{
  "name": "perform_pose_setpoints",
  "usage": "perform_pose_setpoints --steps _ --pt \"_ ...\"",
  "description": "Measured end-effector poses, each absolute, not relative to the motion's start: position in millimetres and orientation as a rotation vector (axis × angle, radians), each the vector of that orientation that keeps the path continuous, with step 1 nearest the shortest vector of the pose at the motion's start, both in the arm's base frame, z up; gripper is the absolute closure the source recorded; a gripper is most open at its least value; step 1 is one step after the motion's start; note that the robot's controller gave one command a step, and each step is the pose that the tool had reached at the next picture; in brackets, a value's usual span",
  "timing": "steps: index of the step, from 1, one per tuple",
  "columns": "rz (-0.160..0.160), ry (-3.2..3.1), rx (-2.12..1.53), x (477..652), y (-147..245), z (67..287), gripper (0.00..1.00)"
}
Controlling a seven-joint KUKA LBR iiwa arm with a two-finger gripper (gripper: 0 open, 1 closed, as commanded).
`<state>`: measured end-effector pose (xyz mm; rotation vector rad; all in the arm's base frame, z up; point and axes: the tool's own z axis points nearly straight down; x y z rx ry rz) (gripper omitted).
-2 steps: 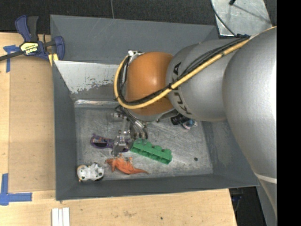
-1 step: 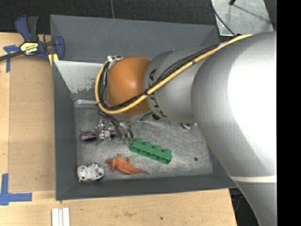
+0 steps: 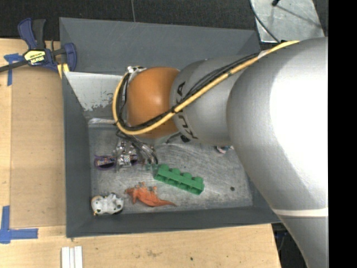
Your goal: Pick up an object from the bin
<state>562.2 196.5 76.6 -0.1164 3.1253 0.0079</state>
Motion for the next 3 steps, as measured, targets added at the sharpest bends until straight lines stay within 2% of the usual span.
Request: perform_pose_setpoints --steps 1,2,3 --pt "-0.002 3.145 -0.112 557.0 193.7 119.8 1.0" --pt "-0.001 3.141 -0.123 551.5 186.4 181.3 1.0" --pt "0.003 3.135 -0.078 556.4 162.6 216.6 1.0"
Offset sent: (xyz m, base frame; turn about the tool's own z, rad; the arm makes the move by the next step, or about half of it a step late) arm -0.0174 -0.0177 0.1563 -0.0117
